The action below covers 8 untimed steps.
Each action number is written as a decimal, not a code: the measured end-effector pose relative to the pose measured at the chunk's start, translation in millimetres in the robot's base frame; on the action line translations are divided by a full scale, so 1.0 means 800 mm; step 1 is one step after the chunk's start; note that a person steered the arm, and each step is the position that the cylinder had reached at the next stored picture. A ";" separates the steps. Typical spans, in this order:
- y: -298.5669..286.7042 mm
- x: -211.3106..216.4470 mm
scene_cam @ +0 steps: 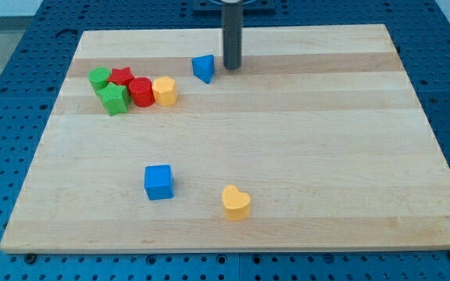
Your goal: Push blue triangle into red star and green circle
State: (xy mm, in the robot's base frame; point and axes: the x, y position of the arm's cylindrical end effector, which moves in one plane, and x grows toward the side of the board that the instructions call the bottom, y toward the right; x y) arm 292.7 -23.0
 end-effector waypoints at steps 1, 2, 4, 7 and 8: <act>-0.031 0.001; -0.008 0.001; -0.020 0.029; -0.140 0.009; -0.178 0.000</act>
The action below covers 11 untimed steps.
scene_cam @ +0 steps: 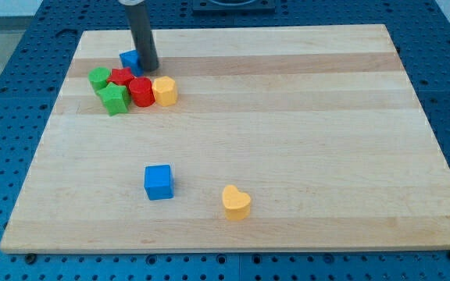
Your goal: Push blue triangle into red star and green circle
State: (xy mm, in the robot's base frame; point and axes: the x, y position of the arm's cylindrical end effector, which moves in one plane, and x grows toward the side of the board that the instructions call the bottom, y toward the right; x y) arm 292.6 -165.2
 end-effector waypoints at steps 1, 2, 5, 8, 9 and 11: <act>-0.015 -0.005; -0.014 -0.035; -0.061 -0.071; -0.067 -0.039; -0.067 -0.027; -0.067 -0.008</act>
State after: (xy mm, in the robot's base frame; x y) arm 286.5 -218.6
